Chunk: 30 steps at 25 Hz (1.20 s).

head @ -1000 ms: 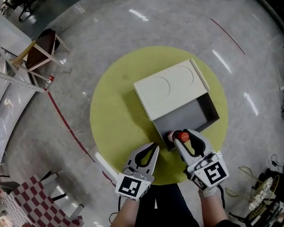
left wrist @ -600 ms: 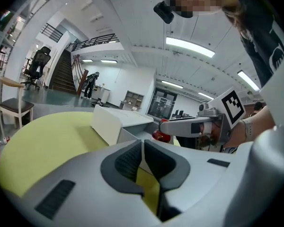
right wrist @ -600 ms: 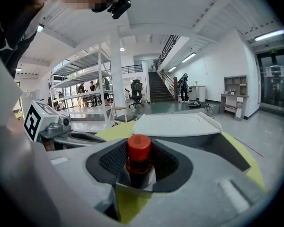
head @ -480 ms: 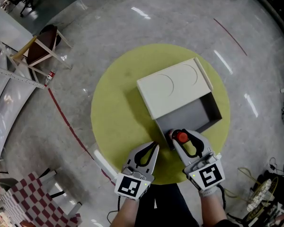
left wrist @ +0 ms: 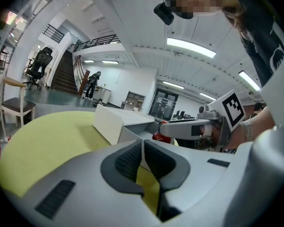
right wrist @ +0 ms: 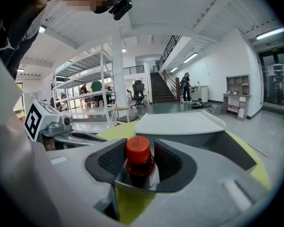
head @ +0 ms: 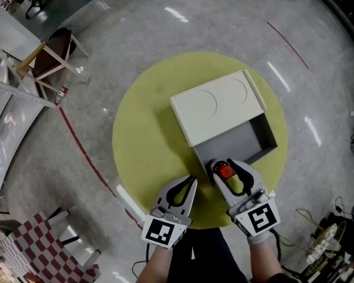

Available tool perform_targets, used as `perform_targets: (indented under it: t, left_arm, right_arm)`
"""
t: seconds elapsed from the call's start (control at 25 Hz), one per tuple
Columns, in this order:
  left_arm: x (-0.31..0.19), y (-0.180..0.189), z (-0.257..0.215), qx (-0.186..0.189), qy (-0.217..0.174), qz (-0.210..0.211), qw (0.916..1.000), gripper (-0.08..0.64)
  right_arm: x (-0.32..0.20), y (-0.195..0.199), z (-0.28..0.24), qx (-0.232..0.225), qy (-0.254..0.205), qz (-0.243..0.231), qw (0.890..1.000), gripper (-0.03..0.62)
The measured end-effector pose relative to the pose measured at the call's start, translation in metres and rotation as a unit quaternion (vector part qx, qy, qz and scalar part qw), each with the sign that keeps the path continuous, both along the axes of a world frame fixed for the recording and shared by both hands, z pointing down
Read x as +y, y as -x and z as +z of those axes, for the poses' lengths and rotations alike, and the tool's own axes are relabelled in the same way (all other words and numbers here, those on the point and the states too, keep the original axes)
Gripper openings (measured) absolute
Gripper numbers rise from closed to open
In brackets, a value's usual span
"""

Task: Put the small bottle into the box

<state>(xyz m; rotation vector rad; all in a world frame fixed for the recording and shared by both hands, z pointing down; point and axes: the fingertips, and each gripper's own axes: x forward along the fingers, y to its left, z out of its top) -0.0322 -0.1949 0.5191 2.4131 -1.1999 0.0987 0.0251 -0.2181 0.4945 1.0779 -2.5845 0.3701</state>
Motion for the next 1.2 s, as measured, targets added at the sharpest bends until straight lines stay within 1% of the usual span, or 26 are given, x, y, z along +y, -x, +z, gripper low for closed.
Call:
perform_targets:
  t: [0.16, 0.32, 0.4, 0.52, 0.64, 0.76, 0.92, 1.04, 1.2]
  left_arm:
    - [0.001, -0.001, 0.000, -0.003, -0.001, 0.002, 1.0000, 0.025]
    - [0.001, 0.000, -0.002, -0.003, -0.003, 0.002, 1.0000, 0.025]
    - [0.000, 0.000, -0.004, -0.004, -0.004, 0.002, 1.0000, 0.025]
    - [0.000, -0.001, -0.006, -0.004, -0.006, 0.002, 1.0000, 0.025]
    - [-0.001, -0.003, -0.007, -0.009, -0.008, 0.003, 0.9999, 0.025]
    - [-0.002, -0.006, -0.012, -0.006, -0.012, 0.004, 0.9999, 0.025]
    - [-0.006, -0.007, -0.020, -0.011, -0.017, 0.001, 0.9998, 0.025]
    - [-0.010, -0.006, -0.027, -0.015, -0.024, -0.001, 0.9996, 0.025]
    - [-0.014, -0.008, -0.037, -0.016, -0.032, 0.000, 0.9994, 0.025]
  right_arm:
    - [0.001, 0.001, -0.004, -0.018, 0.001, 0.001, 1.000, 0.175]
    - [0.002, 0.001, -0.007, -0.035, 0.009, -0.003, 0.999, 0.221]
    - [0.003, 0.000, -0.011, -0.053, 0.005, -0.002, 0.999, 0.239]
    - [0.002, -0.004, -0.018, -0.069, -0.003, 0.004, 0.998, 0.245]
    - [0.000, -0.011, -0.022, -0.062, -0.008, 0.017, 0.998, 0.245]
    - [0.002, -0.017, -0.024, -0.052, -0.011, 0.019, 0.998, 0.245]
    - [0.002, -0.026, -0.032, -0.051, -0.015, 0.026, 0.998, 0.245]
    - [0.001, -0.032, -0.039, -0.063, -0.012, 0.039, 0.997, 0.219]
    - [0.000, -0.040, -0.048, -0.074, -0.006, 0.045, 0.996, 0.138]
